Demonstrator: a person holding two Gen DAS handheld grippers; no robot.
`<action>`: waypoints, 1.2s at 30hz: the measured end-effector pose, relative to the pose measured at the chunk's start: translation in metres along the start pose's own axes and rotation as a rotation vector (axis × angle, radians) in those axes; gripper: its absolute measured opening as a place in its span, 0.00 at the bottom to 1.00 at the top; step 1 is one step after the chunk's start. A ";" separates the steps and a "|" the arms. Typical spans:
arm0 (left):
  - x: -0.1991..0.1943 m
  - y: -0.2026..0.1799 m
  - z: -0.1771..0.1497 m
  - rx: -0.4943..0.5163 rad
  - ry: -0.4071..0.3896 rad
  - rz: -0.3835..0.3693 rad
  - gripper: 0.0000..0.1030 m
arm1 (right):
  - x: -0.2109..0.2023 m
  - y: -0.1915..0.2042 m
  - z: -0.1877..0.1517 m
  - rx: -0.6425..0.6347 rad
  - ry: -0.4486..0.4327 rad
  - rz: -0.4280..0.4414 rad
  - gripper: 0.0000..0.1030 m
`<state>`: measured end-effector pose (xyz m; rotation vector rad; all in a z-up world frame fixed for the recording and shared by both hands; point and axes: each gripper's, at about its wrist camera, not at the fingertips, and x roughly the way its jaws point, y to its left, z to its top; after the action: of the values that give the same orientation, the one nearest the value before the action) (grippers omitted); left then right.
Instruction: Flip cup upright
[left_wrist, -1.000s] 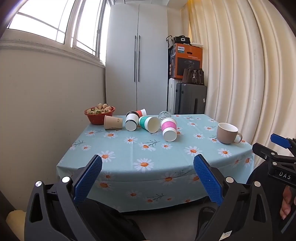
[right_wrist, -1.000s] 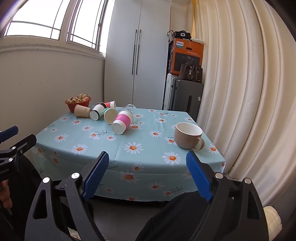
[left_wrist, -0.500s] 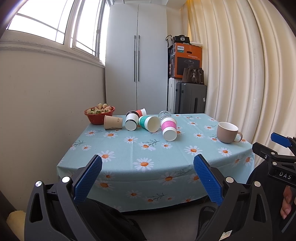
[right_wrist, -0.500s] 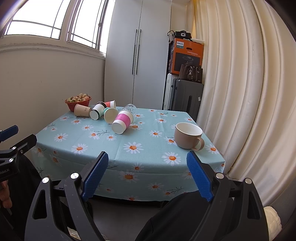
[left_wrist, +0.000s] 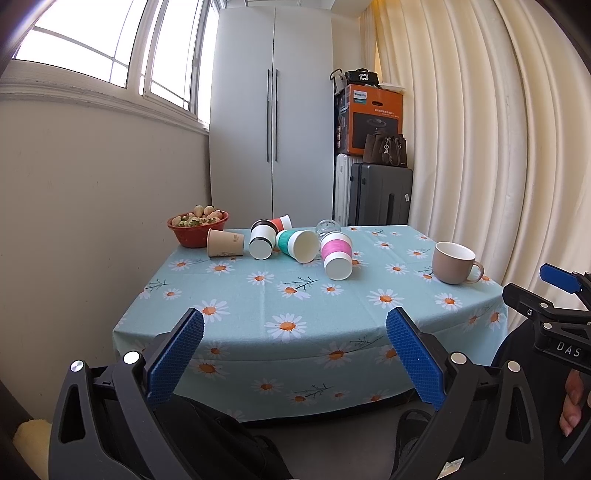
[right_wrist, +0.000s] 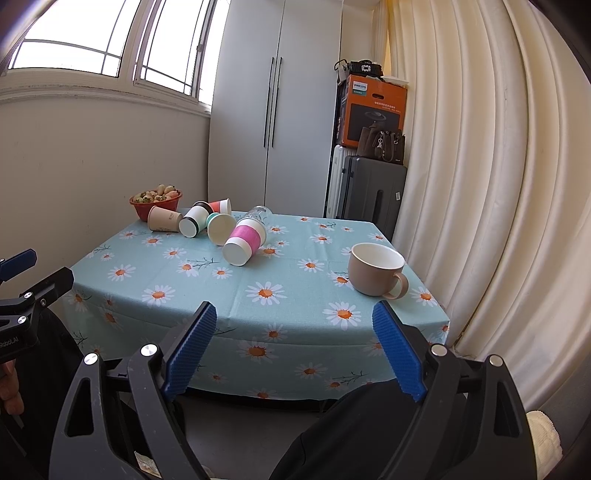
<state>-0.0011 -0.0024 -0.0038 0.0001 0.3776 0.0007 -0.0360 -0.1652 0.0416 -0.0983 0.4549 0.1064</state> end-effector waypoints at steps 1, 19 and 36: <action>0.000 0.000 0.000 0.000 0.000 -0.001 0.94 | 0.000 0.000 0.000 0.000 0.000 0.000 0.83; 0.001 0.001 -0.002 0.002 0.003 -0.003 0.94 | 0.001 0.000 0.000 -0.001 0.002 -0.001 0.83; 0.002 0.003 -0.002 -0.010 0.010 -0.013 0.94 | 0.000 0.002 0.002 -0.003 0.010 0.004 0.83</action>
<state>0.0005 0.0004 -0.0062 -0.0124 0.3872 -0.0103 -0.0356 -0.1632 0.0439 -0.1011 0.4648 0.1107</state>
